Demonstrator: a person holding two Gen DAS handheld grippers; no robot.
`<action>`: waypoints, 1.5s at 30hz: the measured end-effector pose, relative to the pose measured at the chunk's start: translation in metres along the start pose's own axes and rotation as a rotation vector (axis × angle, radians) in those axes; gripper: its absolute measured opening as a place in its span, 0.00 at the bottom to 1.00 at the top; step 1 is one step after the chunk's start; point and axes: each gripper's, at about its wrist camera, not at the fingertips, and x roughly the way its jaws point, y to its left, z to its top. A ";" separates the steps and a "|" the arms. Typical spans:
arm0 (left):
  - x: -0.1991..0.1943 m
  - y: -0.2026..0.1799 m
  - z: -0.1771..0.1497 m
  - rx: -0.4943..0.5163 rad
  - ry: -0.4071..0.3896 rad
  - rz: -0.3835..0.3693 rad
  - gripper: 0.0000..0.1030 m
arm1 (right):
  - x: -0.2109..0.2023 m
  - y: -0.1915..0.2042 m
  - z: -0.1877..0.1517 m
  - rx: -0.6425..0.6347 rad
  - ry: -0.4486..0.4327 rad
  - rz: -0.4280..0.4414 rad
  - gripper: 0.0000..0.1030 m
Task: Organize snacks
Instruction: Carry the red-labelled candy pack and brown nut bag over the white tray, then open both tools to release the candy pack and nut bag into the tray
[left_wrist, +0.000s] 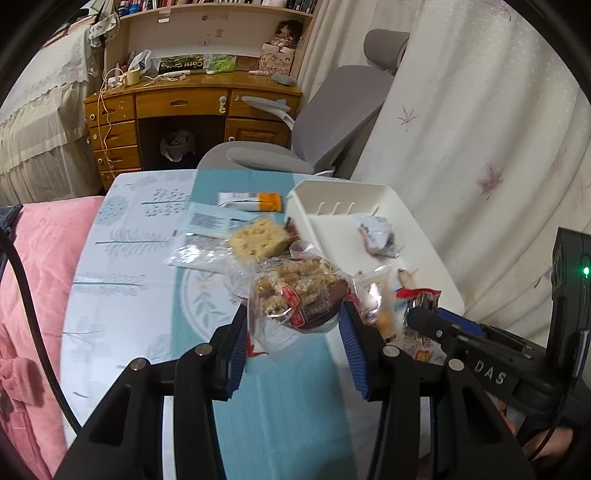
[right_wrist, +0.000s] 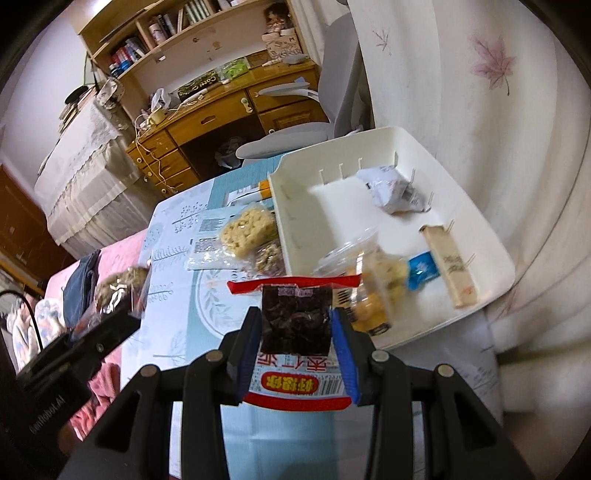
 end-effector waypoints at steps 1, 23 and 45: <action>0.002 -0.006 0.001 -0.002 -0.004 0.001 0.44 | -0.001 -0.006 0.002 -0.011 -0.001 0.001 0.38; 0.077 -0.105 0.053 0.026 -0.046 -0.014 0.45 | 0.007 -0.104 0.057 -0.128 -0.042 -0.010 0.38; 0.092 -0.066 0.040 -0.147 0.104 0.066 0.71 | 0.030 -0.122 0.058 -0.008 0.046 0.049 0.65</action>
